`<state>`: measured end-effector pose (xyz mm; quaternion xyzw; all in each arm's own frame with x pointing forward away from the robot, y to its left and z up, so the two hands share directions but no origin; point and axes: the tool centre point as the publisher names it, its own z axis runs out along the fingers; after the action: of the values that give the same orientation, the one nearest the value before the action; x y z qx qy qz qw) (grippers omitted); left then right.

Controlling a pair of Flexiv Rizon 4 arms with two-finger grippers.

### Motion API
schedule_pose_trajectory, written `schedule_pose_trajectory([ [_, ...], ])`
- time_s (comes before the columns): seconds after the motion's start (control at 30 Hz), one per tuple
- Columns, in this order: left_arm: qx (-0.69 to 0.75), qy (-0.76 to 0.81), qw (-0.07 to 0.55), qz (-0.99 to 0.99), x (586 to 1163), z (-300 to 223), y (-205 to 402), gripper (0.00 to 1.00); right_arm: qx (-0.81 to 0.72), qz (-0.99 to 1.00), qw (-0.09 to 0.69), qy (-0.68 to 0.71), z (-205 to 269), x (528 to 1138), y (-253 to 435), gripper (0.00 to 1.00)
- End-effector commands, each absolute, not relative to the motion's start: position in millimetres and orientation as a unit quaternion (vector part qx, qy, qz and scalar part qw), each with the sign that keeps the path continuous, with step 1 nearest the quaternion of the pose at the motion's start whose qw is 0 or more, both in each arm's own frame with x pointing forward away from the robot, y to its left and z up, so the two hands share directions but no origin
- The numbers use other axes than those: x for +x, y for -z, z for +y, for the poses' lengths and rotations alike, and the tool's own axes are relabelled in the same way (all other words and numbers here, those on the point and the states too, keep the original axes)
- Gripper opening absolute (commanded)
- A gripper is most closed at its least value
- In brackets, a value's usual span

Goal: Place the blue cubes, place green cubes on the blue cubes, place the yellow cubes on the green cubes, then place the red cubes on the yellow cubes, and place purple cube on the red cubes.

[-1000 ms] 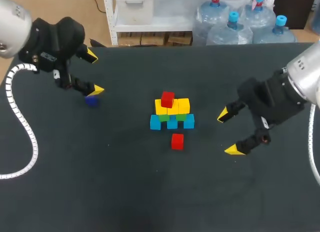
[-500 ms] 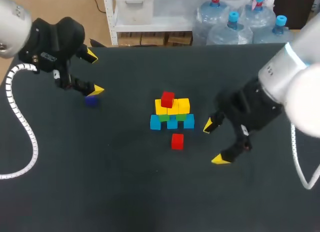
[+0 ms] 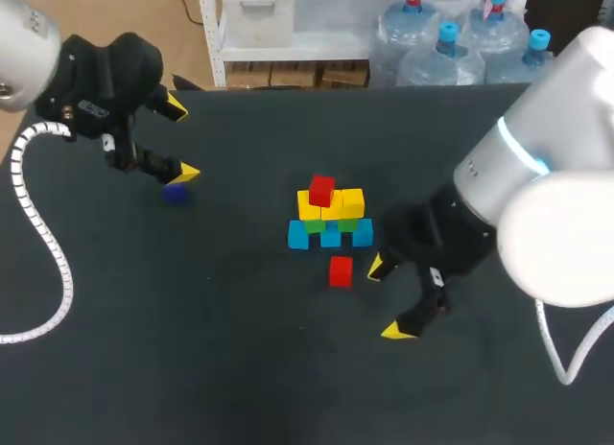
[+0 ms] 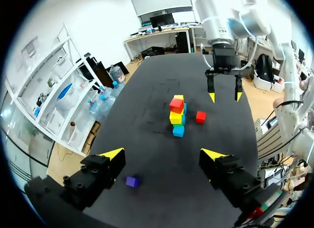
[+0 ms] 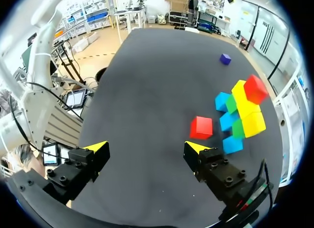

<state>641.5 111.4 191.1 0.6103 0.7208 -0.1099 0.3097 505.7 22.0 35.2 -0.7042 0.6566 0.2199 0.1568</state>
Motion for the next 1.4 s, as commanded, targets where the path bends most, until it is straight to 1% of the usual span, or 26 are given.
schedule_pose_trajectory([
  [0.03,0.610,0.110,0.310,0.720,641.6,111.7,-190.6,1.00,-0.709,0.653,0.144,-0.223,34.1,513.6,-26.1,1.00],
  [0.37,0.610,0.110,0.310,0.720,641.6,111.7,-190.6,1.00,-0.712,0.653,0.134,-0.220,39.1,520.8,-22.0,1.00],
  [1.4,0.610,0.110,0.310,0.720,641.6,111.7,-190.6,1.00,-0.721,0.647,0.138,-0.207,41.6,543.9,-14.8,1.00],
])
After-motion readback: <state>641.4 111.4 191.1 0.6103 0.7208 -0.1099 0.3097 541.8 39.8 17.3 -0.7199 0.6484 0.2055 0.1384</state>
